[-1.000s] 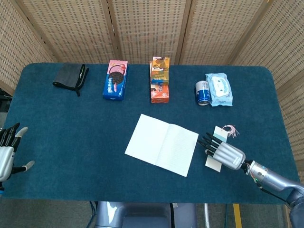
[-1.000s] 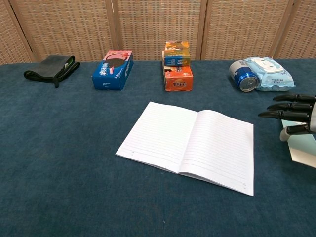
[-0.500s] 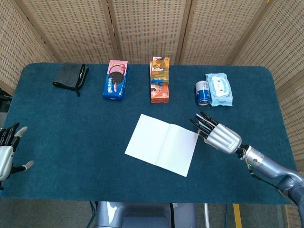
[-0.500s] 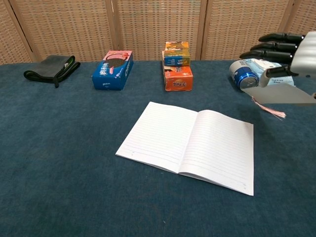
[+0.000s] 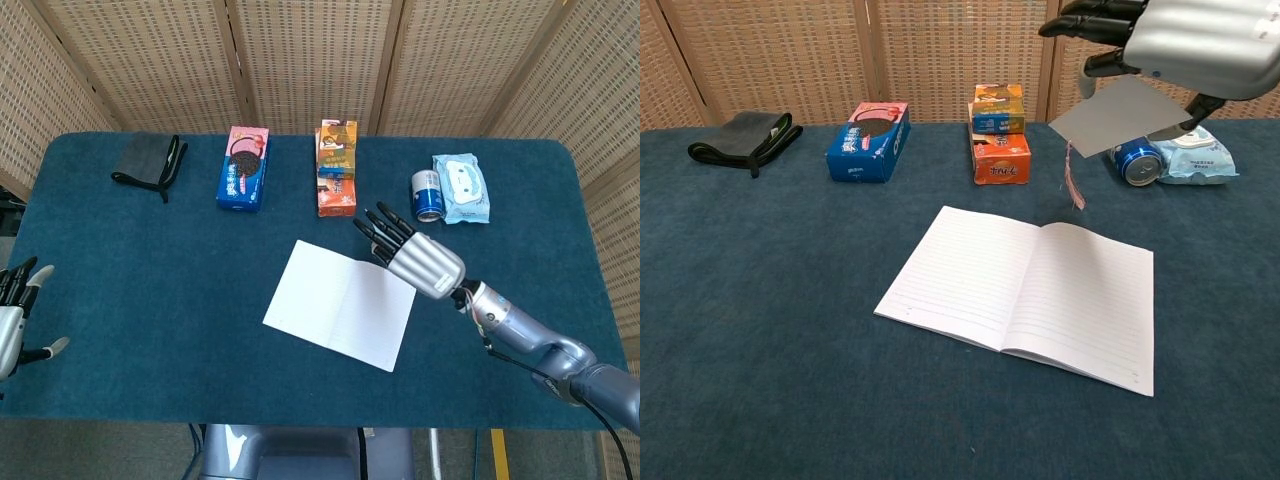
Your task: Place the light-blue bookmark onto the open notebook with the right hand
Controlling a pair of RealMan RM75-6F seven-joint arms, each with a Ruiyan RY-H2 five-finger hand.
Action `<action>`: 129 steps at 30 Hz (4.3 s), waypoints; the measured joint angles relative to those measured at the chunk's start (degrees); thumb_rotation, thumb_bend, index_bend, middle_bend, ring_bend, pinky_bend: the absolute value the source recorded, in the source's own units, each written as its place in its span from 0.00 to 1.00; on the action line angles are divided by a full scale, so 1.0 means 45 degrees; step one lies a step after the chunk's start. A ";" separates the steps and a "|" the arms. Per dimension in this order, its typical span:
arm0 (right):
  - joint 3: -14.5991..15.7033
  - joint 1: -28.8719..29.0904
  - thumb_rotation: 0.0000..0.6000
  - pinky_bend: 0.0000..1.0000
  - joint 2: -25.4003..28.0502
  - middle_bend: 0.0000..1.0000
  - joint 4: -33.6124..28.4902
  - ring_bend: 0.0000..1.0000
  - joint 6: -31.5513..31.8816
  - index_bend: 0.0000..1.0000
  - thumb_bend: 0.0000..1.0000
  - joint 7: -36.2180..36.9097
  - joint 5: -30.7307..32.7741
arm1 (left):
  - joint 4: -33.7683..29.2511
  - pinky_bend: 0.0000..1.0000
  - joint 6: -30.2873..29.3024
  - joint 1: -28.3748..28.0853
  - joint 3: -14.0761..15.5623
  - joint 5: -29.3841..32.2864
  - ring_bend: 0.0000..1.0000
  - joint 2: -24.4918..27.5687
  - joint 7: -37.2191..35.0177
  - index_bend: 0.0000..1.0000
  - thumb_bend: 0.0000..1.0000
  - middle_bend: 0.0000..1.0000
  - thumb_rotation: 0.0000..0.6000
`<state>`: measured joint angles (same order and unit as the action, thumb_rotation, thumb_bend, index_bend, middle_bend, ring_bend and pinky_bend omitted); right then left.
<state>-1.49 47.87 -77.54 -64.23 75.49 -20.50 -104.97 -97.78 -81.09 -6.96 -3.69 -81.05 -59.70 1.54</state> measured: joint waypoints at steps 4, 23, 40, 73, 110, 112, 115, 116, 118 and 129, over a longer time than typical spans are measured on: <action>-0.0218 0.0313 1.00 0.01 -0.0296 0.06 -0.0595 0.00 -0.0857 0.64 0.10 -0.1942 0.0058 | 0.0006 0.00 0.0014 -0.0004 0.0010 -0.0009 0.00 0.0016 -0.0057 0.00 0.00 0.00 1.00; -0.1100 0.0418 1.00 0.01 -0.3292 0.08 -0.2486 0.00 -0.4207 0.65 0.13 -1.0669 0.2559 | 0.0046 0.00 0.0250 -0.0097 0.0074 -0.0073 0.00 0.0154 -0.0412 0.00 0.00 0.00 1.00; -0.0869 -0.0046 1.00 0.01 -0.5407 0.08 -0.2893 0.00 -0.4447 0.64 0.13 -1.3917 0.4154 | 0.0025 0.00 0.0406 -0.0169 0.0171 -0.0147 0.00 0.0154 -0.0339 0.00 0.00 0.00 1.00; -0.0936 0.0157 1.00 0.03 -0.3308 0.06 -0.4230 0.00 -0.5107 0.13 1.00 -0.0922 0.4278 | 0.0009 0.00 0.0636 -0.0278 0.0178 -0.0047 0.00 0.0280 -0.0615 0.00 0.00 0.00 1.00; -0.1056 0.1330 1.00 0.03 -0.3337 0.04 -0.4412 0.00 -0.7786 0.13 1.00 -0.0473 0.9564 | -0.0080 0.00 0.0953 -0.0433 0.0247 -0.0027 0.00 0.0525 -0.1070 0.00 0.00 0.00 1.00; -0.0927 0.1380 1.00 0.03 -0.3375 0.04 -0.4424 0.00 -0.7834 0.13 1.00 -0.0707 0.9819 | -0.0061 0.00 0.0904 -0.0409 0.0254 -0.0060 0.00 0.0534 -0.1140 0.00 0.00 0.00 1.00; -0.0689 0.1423 1.00 0.03 -0.3381 0.05 -0.4475 0.00 -0.7867 0.13 1.00 -0.0971 1.0034 | -0.0045 0.00 0.0889 -0.0398 0.0276 -0.0119 0.00 0.0551 -0.1210 0.00 0.00 0.00 1.00; -0.0610 0.1439 1.00 0.03 -0.3347 0.05 -0.4518 0.00 -0.7891 0.13 1.00 -0.1057 1.0105 | -0.0045 0.00 0.0878 -0.0394 0.0284 -0.0139 0.00 0.0556 -0.1220 0.00 0.00 0.00 1.00; -0.0529 0.1468 1.00 0.03 -0.3269 0.06 -0.4607 0.00 -0.7915 0.13 1.00 -0.1161 1.0176 | -0.0049 0.00 0.0844 -0.0382 0.0294 -0.0175 0.00 0.0562 -0.1234 0.00 0.00 0.00 1.00; -0.0101 0.1674 1.00 0.03 -0.2724 0.08 -0.4928 0.00 -0.8152 0.14 1.00 -0.1528 1.0369 | -0.0089 0.00 0.0895 -0.0418 0.0309 -0.0159 0.00 0.0519 -0.1084 0.00 0.00 0.00 1.00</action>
<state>-1.95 55.40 -89.80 -86.41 38.80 -27.38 -58.31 -98.18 -77.06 -8.84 -2.30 -81.77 -57.37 -3.34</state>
